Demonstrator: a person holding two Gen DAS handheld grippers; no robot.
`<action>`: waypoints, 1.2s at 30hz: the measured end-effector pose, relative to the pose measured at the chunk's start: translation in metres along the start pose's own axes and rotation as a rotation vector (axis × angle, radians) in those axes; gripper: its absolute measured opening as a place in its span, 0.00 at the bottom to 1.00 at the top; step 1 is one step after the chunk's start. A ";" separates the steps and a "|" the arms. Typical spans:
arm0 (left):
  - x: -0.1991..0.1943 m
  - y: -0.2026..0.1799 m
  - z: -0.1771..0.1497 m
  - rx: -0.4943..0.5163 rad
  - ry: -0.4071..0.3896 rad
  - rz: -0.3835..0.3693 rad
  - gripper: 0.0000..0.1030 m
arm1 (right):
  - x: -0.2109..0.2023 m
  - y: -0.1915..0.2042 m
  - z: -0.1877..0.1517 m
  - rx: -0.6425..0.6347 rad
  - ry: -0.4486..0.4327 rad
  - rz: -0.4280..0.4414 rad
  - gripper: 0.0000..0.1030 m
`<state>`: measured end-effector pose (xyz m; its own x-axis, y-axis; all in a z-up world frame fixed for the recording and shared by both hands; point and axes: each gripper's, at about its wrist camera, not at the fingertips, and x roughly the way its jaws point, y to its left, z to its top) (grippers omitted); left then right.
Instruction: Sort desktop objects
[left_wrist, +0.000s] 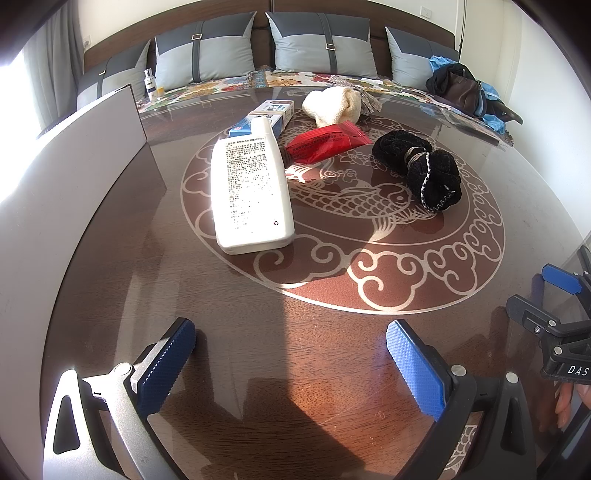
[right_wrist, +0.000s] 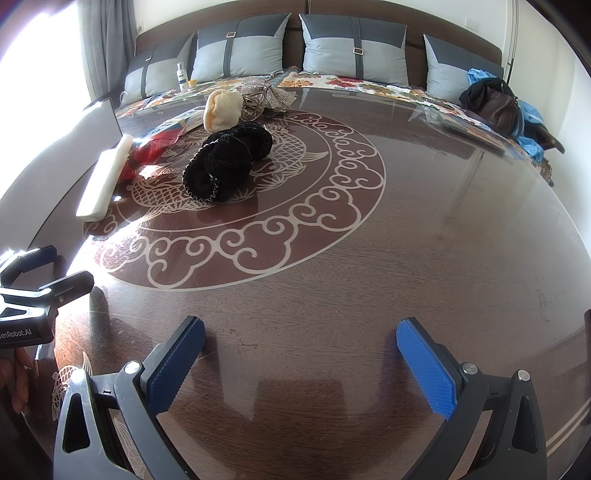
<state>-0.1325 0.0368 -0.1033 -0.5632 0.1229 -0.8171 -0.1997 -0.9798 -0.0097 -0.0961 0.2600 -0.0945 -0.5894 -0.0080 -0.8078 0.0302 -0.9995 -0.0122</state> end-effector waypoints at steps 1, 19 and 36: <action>0.000 0.000 0.000 0.000 0.000 0.001 1.00 | 0.000 0.000 0.000 0.000 0.000 0.000 1.00; -0.004 0.001 -0.003 0.004 -0.002 -0.004 1.00 | 0.000 0.000 0.000 0.000 0.000 0.000 1.00; 0.027 0.032 0.068 -0.070 0.033 -0.020 1.00 | 0.000 0.000 0.000 0.000 0.000 0.000 1.00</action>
<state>-0.2088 0.0192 -0.0861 -0.5326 0.1388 -0.8349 -0.1540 -0.9859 -0.0656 -0.0963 0.2602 -0.0945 -0.5895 -0.0084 -0.8078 0.0307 -0.9995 -0.0120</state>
